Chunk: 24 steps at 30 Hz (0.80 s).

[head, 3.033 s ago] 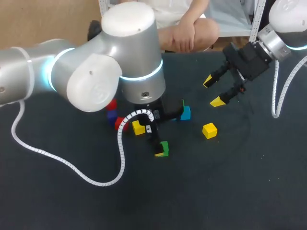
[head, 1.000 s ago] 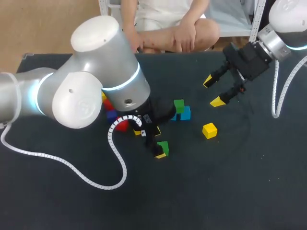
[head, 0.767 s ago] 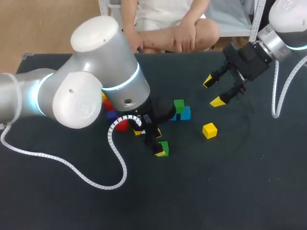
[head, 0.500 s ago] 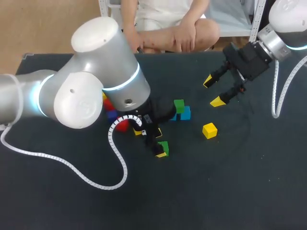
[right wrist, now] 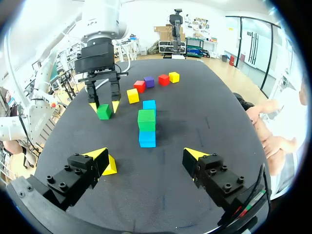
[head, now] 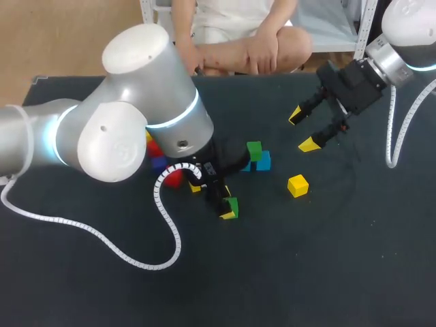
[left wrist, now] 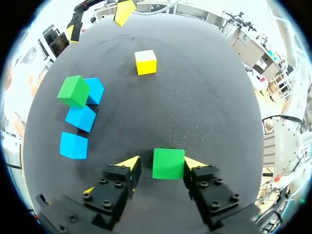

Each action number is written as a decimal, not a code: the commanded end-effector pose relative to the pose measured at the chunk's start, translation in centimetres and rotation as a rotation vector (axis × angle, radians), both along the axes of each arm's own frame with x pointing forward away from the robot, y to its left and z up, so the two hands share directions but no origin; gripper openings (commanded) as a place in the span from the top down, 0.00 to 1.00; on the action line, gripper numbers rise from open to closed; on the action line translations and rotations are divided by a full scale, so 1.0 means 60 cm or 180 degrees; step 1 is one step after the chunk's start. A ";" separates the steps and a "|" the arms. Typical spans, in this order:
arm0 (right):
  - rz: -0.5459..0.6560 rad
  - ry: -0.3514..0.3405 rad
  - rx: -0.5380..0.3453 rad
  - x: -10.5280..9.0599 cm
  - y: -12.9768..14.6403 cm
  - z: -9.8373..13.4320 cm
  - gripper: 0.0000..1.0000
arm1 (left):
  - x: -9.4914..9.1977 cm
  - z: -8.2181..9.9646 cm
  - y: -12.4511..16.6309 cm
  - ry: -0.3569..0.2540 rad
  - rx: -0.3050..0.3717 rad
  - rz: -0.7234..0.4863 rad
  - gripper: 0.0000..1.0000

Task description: Place the blue cubes, place green cubes on the blue cubes, place the yellow cubes on the green cubes, then place the red cubes on the yellow cubes, and place purple cube on the red cubes.

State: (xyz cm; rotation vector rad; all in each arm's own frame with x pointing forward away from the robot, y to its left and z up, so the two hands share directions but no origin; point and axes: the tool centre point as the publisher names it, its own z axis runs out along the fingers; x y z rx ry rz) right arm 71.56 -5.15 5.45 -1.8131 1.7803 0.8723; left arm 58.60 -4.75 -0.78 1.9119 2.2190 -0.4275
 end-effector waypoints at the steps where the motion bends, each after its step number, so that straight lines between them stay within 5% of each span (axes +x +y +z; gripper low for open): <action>1: -0.0007 -0.0006 -0.0001 -0.002 0.000 0.000 0.00 | 0.001 -0.001 0.000 0.0000 -0.0008 -0.0008 0.53; 2: -0.0007 -0.0006 -0.0001 -0.002 0.000 0.000 0.00 | 0.000 -0.001 0.000 -0.0002 -0.0012 -0.0009 0.58; 5: -0.0007 -0.0006 -0.0001 -0.002 0.000 0.000 0.00 | -0.002 0.001 0.001 -0.0049 -0.0053 -0.0012 1.00; 24: -0.0007 -0.0006 -0.0001 -0.002 0.000 0.000 0.00 | -0.001 0.028 0.031 -0.0192 -0.0092 0.0131 1.00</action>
